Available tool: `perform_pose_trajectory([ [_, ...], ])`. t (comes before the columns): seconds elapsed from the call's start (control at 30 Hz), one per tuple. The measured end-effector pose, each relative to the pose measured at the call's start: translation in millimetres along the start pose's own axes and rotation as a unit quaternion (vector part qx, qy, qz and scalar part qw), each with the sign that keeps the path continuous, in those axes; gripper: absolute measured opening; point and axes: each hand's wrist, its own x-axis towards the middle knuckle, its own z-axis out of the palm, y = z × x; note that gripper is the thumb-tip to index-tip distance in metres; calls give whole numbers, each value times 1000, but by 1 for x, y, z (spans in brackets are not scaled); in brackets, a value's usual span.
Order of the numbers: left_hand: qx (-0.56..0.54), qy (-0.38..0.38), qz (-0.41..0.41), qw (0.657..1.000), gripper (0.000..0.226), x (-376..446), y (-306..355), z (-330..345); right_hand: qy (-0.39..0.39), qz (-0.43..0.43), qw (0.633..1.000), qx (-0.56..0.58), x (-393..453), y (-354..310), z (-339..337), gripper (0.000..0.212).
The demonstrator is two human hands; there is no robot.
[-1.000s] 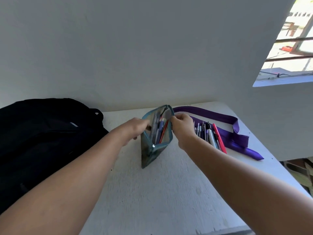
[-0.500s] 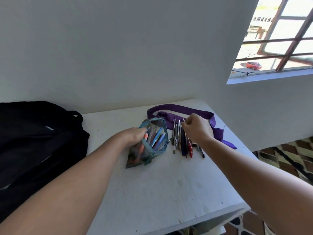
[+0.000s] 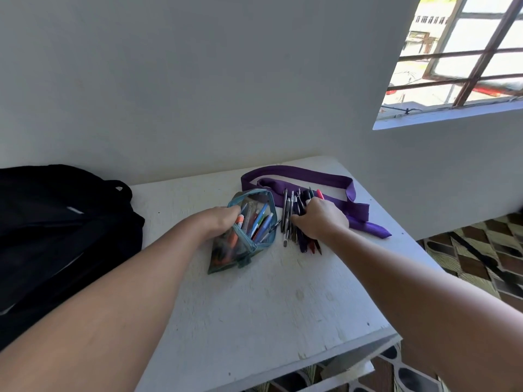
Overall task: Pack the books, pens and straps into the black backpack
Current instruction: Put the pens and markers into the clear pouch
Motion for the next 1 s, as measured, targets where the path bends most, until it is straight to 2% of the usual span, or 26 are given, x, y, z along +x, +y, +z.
perform_pose_trajectory([
  [0.27, -4, -8, -2, 1000, 55, -2, 3, 0, 5, -5, 1000, -7, 2, -2, -1, 32],
  [0.57, 16, 6, -17, 1000, 55, -5, 7, 3, -2, -56, 994, -94, -12, -10, -10, 28],
  [0.73, 12, 2, -21, 1000, 59, -8, 9, 2, -15, -65, 993, -93, -17, -21, -21, 29],
  [0.83, 8, -5, -19, 1000, 60, -9, 8, 2, 15, -59, 998, -22, -15, -29, -31, 24],
  [0.9, 8, -12, -16, 1000, 61, -10, 6, 2, 34, -41, 995, 84, -11, -36, -36, 27],
  [1.0, -9, -22, -6, 1000, 63, -14, 5, 1, 45, -11, 949, 311, -5, -48, -30, 32],
])
